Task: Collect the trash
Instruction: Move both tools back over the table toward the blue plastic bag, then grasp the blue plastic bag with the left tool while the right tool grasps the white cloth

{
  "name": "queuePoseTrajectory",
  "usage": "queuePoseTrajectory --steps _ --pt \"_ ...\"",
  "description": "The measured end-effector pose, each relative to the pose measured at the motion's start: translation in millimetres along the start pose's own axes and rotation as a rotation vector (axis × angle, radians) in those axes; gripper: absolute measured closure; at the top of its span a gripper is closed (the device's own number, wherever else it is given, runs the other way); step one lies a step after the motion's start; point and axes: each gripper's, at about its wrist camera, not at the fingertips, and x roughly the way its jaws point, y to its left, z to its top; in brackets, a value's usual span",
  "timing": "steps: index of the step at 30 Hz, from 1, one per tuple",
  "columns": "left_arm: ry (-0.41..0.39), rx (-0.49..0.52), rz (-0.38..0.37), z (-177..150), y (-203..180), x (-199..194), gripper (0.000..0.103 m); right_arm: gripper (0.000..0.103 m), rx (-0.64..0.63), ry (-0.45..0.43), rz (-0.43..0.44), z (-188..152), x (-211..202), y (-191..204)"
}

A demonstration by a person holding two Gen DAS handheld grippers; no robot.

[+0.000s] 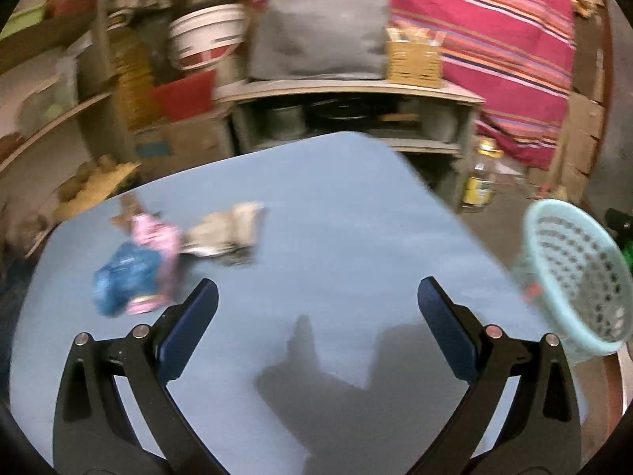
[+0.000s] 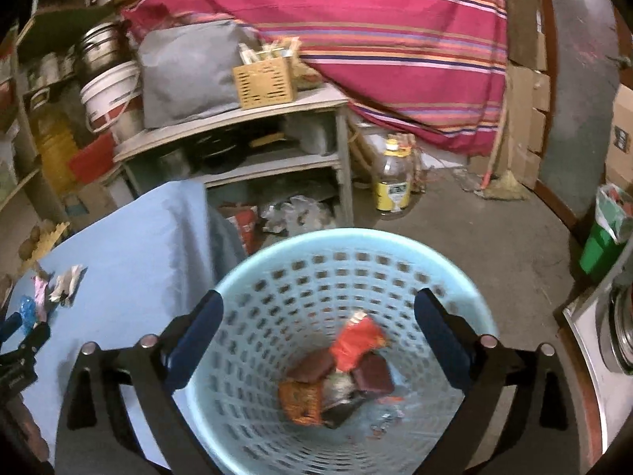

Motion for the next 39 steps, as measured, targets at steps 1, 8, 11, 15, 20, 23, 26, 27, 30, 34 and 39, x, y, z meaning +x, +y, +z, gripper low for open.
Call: queuePoseTrajectory --steps 1,8,11,15,20,23,26,27,30,34,39 --pt "0.002 -0.012 0.019 -1 13 2 0.005 0.008 -0.013 0.004 0.006 0 3 11" --pt "0.027 -0.114 0.145 -5 111 19 0.005 0.008 -0.093 0.028 0.039 -4 19 78" --pt "0.048 -0.174 0.171 -5 150 28 0.005 0.008 -0.118 0.034 0.054 -5 25 105" --pt "0.083 -0.243 0.162 -8 187 43 0.006 0.008 -0.127 0.047 0.087 -6 32 132" --pt "0.108 -0.245 0.150 -11 209 61 0.006 0.008 -0.193 0.048 0.113 -12 35 173" --pt "0.139 -0.257 0.071 -11 218 76 0.014 0.008 -0.233 0.045 0.123 -15 36 194" --pt "0.169 -0.257 0.035 -15 221 87 0.032 0.008 -0.264 0.050 0.135 -18 40 216" --pt "0.175 -0.252 0.035 -16 220 90 0.040 0.008 -0.270 0.051 0.138 -20 41 221" --pt "0.170 -0.231 0.033 -17 223 91 0.052 0.008 -0.303 0.061 0.153 -23 48 247" --pt "0.139 -0.202 0.032 -15 228 84 0.060 0.008 -0.335 0.074 0.166 -28 53 276" --pt "0.107 -0.162 0.048 -11 235 74 0.063 0.008 -0.328 0.094 0.227 -33 54 318"
